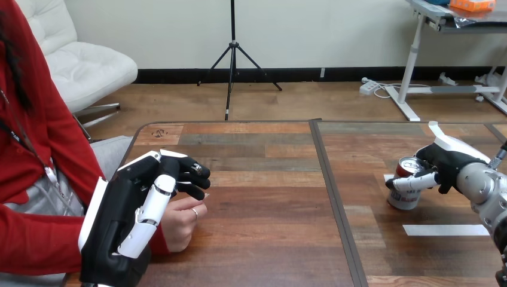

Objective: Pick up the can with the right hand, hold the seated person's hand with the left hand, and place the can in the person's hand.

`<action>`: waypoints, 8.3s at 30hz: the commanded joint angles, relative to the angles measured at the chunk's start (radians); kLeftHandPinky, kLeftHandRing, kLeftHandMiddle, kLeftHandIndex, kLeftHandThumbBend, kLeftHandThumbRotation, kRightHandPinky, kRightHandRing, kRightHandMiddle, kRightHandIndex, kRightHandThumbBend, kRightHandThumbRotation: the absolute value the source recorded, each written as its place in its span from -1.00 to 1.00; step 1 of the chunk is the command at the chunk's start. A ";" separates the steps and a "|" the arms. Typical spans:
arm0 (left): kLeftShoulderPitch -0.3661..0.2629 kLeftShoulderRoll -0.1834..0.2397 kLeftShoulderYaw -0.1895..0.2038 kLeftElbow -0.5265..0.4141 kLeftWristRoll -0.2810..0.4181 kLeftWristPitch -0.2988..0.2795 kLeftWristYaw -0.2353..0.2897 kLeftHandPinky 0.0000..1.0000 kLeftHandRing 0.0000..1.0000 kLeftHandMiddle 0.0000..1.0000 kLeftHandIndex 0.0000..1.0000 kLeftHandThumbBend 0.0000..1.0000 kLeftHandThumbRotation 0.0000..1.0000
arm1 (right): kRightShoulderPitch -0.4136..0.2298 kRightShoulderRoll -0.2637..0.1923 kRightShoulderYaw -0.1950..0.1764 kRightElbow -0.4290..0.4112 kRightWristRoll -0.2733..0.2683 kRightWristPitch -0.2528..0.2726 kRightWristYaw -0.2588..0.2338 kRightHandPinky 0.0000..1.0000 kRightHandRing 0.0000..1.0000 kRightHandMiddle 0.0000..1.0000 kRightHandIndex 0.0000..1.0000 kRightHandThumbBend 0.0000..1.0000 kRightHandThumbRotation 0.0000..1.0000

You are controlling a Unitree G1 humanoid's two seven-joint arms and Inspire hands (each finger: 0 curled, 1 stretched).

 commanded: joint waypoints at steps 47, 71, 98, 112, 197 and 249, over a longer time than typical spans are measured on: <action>-0.053 -0.003 0.015 -0.004 -0.023 -0.002 -0.005 -0.09 0.05 0.08 -0.03 -0.46 0.27 | -0.051 -0.043 -0.057 -0.033 0.048 -0.090 -0.080 -0.11 -0.01 0.08 0.14 0.33 -0.93; -0.048 0.001 0.015 -0.007 -0.028 0.004 -0.009 -0.09 0.05 0.08 -0.04 -0.53 0.00 | -0.040 -0.023 -0.084 -0.032 0.072 -0.090 -0.121 -0.26 -0.15 -0.04 0.10 0.31 -1.00; -0.042 0.008 0.024 -0.006 0.030 -0.029 0.012 -0.11 0.04 0.08 -0.03 -0.49 -0.10 | -0.049 -0.024 -0.077 -0.034 0.067 -0.093 -0.116 -0.30 -0.20 -0.08 0.03 0.42 -1.00; -0.062 0.074 0.060 0.000 0.221 -0.079 0.047 -0.04 0.12 0.14 0.05 -0.31 0.06 | -0.064 -0.052 -0.071 -0.044 0.061 -0.141 -0.086 -0.33 -0.23 -0.11 0.01 0.42 -1.00; -0.290 0.384 -0.009 -0.079 1.096 0.368 0.013 0.29 0.45 0.51 0.46 1.00 -0.41 | -0.101 -0.092 -0.067 -0.068 0.032 -0.194 -0.062 -0.36 -0.28 -0.16 -0.02 0.46 -1.00; -0.434 0.451 -0.174 0.158 1.129 0.461 -0.058 0.53 0.60 0.61 0.59 1.00 -0.55 | -0.108 -0.089 -0.066 -0.068 0.030 -0.186 -0.059 -0.33 -0.25 -0.15 -0.03 0.45 -1.00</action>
